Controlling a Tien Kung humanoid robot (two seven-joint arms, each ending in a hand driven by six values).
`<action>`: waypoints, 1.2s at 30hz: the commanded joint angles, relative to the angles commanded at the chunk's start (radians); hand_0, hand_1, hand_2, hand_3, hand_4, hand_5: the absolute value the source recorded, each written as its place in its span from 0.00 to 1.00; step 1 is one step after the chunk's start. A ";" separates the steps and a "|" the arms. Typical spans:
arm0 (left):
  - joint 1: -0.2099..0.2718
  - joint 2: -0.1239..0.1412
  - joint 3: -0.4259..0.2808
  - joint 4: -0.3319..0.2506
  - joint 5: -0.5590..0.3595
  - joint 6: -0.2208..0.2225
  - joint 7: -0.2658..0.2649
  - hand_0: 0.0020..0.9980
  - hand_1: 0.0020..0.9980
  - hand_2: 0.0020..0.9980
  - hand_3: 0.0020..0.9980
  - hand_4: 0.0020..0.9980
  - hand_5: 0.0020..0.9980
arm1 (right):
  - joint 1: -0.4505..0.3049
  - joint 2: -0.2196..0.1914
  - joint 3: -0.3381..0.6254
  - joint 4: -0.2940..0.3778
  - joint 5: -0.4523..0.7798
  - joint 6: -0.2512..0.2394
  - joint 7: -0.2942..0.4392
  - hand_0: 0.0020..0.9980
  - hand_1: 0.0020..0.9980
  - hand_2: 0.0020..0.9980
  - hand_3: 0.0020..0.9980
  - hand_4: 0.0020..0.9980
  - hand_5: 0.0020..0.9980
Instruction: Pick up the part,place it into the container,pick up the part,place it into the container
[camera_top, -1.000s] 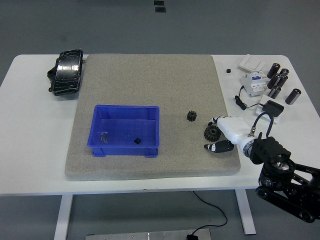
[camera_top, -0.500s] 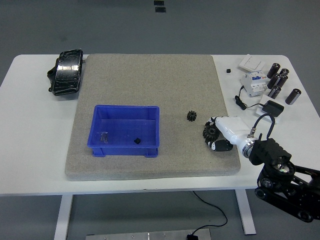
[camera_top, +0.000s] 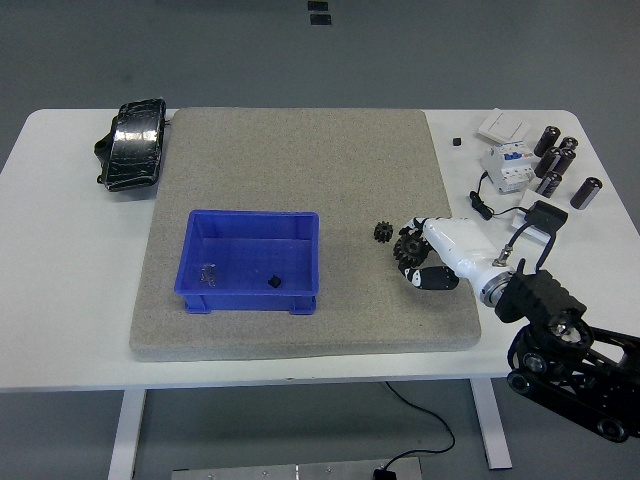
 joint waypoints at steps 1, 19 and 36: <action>0.000 0.000 -0.002 0.000 0.002 0.000 0.001 0.68 0.67 0.60 0.57 0.57 0.39 | 0.008 0.003 0.005 0.022 0.004 -0.006 -0.001 0.32 0.52 0.47 0.68 0.51 0.00; -0.001 0.004 -0.021 -0.001 0.033 -0.005 0.016 0.68 0.67 0.60 0.57 0.56 0.40 | 0.214 0.198 -0.130 0.114 0.028 -0.060 -0.014 0.47 0.60 0.63 0.69 0.53 0.30; -0.004 0.003 -0.024 0.001 0.040 -0.006 0.016 0.68 0.67 0.60 0.57 0.56 0.40 | 0.248 0.262 -0.247 -0.067 0.056 -0.074 -0.005 0.76 0.81 0.80 0.72 0.60 0.32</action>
